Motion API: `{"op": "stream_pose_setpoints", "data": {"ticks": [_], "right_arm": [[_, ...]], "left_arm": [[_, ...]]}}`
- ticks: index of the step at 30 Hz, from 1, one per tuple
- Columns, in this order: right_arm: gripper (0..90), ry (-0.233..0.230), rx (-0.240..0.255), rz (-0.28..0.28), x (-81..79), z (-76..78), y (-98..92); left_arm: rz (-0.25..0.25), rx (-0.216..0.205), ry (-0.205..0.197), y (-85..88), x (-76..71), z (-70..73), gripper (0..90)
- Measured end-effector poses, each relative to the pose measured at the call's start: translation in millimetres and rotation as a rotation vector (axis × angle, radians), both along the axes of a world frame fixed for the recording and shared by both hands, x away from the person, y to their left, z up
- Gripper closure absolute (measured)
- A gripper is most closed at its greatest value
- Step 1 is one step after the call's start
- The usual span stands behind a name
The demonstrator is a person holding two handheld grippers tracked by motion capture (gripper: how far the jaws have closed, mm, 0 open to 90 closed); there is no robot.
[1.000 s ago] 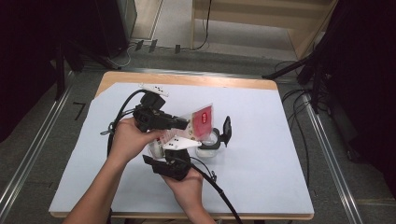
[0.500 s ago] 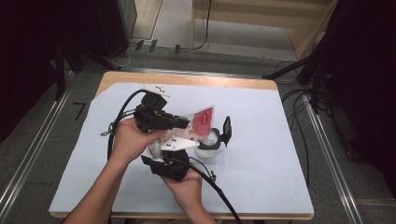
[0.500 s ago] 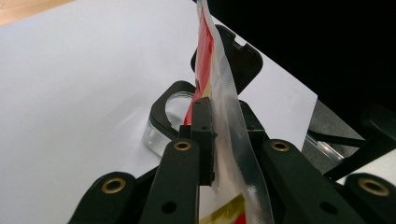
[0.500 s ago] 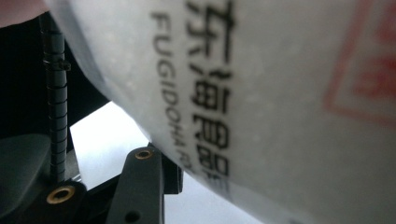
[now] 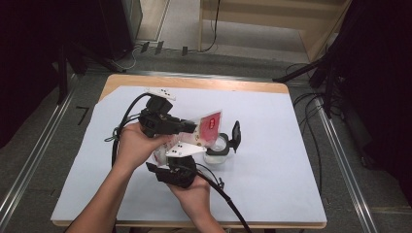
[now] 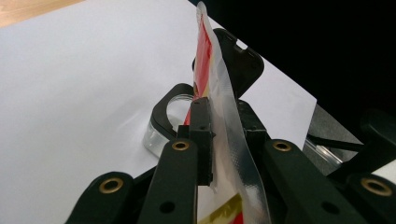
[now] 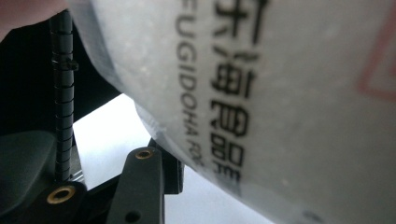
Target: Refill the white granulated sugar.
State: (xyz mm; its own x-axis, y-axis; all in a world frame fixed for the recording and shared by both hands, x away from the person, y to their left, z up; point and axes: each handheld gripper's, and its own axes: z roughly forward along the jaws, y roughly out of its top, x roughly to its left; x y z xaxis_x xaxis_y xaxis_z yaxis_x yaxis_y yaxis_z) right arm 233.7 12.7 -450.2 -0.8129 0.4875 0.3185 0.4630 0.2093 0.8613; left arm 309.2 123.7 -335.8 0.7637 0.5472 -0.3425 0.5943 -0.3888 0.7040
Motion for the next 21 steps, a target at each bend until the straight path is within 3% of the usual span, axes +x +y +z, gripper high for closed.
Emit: {"op": "stream_pose_setpoints", "data": {"ticks": [12, 19, 21], "right_arm": [[62.7, -0.011, -0.017, -0.012, -1.3, 1.4, 0.2], [59.6, -0.004, 0.003, -0.01, -0.8, 3.3, -0.7], [62.7, -0.013, -0.005, -0.014, -0.1, 3.5, -0.9]], "left_arm": [[0.001, 0.0, -0.018, -3.4, -2.3, 0.8, 80.6], [0.001, -0.005, -0.021, -5.1, -1.3, 1.7, 80.1], [0.002, 0.002, -0.016, -5.2, 0.1, 2.2, 80.6]]}}
